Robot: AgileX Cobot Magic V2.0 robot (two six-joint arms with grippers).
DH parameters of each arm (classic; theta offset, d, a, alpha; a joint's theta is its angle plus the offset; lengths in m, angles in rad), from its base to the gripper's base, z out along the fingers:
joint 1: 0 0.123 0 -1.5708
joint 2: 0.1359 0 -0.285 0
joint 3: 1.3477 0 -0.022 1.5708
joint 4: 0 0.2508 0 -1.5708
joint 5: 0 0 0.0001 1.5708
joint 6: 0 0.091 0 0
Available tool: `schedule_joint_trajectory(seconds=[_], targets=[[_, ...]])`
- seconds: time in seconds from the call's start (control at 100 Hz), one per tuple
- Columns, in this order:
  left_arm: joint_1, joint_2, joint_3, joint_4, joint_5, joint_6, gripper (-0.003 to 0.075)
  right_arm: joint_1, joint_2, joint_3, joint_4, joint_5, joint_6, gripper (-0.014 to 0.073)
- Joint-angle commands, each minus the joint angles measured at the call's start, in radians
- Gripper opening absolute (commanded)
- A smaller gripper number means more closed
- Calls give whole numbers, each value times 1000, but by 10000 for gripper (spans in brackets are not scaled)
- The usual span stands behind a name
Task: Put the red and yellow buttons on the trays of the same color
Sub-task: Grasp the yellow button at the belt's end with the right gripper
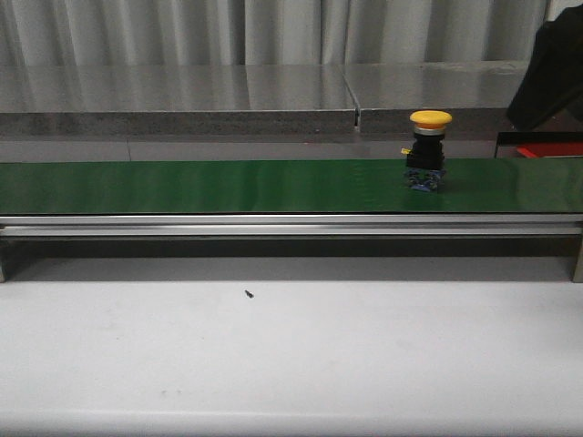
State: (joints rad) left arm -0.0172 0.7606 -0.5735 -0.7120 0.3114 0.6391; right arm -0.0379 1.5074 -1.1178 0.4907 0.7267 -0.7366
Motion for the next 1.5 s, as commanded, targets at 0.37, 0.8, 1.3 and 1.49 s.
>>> schedule_joint_trajectory(seconds=[0.37,0.8,1.3,1.49], targets=[[-9,-4,-27,-23,-59,-3,-19,46,153,-221,52,-45,-11,610],[-9,-4,-27,-23,-59,-3,-19,42,273,-308,53,-9,14,201],[-9,-4,-27,-23,-59,-3,-19,-221,54,-308,52,150,166,71],[-9,-4,-27,-23,-59,-3,-19,-433,16,-258,52,164,206,71]])
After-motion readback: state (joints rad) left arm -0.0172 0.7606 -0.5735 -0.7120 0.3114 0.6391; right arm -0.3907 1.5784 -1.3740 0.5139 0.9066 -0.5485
